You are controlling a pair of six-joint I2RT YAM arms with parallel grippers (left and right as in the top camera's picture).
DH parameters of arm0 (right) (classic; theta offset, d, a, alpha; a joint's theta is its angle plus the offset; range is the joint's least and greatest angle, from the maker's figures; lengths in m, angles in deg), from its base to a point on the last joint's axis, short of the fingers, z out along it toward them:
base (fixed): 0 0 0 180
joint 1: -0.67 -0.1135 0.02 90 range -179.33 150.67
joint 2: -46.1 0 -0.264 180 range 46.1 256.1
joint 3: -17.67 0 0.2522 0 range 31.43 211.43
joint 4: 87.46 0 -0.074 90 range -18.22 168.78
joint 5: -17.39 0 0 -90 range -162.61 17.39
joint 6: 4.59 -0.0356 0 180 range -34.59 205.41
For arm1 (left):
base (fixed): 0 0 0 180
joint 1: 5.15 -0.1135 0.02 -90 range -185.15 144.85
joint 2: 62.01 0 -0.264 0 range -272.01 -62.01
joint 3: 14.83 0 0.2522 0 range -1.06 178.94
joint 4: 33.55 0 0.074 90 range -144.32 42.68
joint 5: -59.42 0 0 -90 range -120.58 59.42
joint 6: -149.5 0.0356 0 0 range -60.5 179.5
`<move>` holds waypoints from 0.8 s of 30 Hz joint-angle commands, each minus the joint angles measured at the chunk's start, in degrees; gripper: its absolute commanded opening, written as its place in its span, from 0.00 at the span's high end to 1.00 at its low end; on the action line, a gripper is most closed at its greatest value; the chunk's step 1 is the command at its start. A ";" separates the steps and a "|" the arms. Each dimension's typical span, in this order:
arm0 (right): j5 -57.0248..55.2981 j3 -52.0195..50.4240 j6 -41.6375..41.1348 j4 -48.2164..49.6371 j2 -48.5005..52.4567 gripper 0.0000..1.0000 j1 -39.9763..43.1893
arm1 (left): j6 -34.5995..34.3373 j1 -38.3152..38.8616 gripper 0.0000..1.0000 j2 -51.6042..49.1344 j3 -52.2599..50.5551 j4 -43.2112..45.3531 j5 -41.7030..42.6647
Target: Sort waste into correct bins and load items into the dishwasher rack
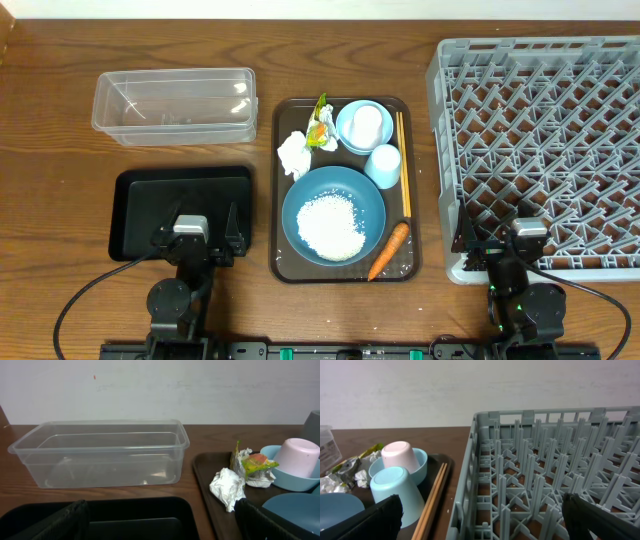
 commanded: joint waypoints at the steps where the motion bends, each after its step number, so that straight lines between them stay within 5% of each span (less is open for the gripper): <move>1: 0.00 -0.09 0.76 -0.24 -0.04 0.01 -1.42 | 0.98 -0.24 0.05 -0.07 -0.74 -2.32 -0.20; 24: 0.00 -0.09 0.76 -0.24 -0.04 0.01 -1.44 | 0.98 -0.24 0.05 -0.07 -0.74 -2.32 -0.20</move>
